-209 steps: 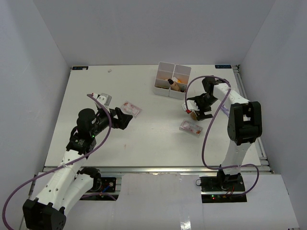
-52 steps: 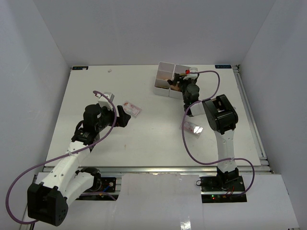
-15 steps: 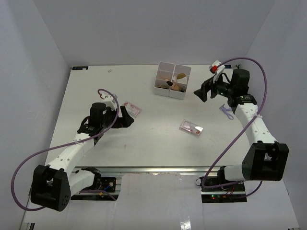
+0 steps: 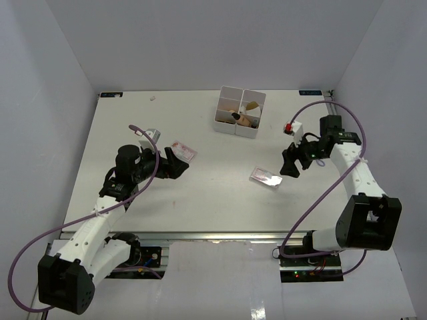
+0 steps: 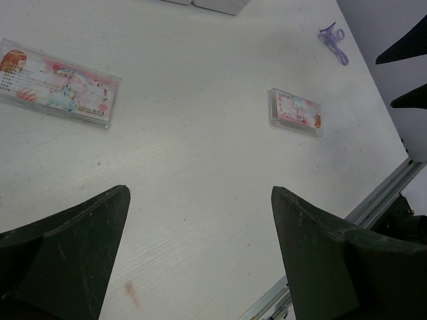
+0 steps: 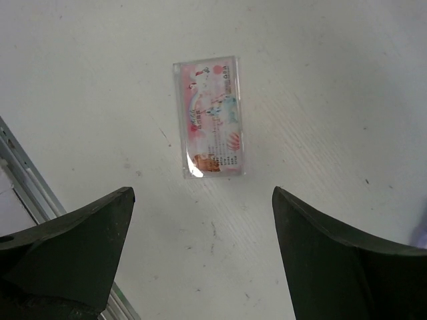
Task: Organize the makeup
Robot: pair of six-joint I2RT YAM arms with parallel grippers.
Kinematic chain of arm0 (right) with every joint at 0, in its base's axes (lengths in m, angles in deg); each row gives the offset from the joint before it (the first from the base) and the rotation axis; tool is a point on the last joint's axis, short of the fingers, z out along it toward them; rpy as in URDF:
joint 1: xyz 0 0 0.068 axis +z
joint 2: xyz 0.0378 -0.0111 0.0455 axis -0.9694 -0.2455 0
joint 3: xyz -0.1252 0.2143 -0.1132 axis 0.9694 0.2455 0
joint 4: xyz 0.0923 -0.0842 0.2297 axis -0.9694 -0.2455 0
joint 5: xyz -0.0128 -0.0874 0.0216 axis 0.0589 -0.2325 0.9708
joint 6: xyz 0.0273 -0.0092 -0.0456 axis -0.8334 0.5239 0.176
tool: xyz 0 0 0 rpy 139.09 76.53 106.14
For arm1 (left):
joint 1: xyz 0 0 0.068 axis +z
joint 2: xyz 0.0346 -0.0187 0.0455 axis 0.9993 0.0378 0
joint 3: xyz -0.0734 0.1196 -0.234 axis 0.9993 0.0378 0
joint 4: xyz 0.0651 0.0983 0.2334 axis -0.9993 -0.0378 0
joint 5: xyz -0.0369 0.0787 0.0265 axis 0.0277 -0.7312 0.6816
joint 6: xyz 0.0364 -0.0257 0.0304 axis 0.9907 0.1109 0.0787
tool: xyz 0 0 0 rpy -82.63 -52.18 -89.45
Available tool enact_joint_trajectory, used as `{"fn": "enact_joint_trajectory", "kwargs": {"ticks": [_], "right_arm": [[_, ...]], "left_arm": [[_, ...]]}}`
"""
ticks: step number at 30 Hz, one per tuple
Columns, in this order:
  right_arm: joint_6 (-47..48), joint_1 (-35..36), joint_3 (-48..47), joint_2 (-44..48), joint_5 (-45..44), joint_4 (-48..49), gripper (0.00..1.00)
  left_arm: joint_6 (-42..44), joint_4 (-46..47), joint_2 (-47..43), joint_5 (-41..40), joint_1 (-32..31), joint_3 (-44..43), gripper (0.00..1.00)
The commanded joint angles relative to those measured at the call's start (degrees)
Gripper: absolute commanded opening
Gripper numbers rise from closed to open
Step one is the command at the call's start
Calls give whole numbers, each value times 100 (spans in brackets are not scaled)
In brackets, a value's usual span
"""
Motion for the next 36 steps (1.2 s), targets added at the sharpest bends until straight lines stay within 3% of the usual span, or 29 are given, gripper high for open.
{"fn": "enact_joint_trajectory", "kwargs": {"ticks": [1, 5, 17, 36], "right_arm": [[12, 989, 247, -53, -948, 86, 90], [-713, 1665, 437, -215, -1829, 799, 90], [-1006, 2137, 609, -978, -2222, 1520, 90], [-1098, 2271, 969, -1445, -2745, 2130, 90]], "left_arm": [[-25, 119, -157, 317, 24, -62, 98], [-14, 125, -197, 329, 24, -53, 98], [20, 119, -136, 318, 24, -44, 98], [29, 119, -26, 333, 32, -44, 98]]}}
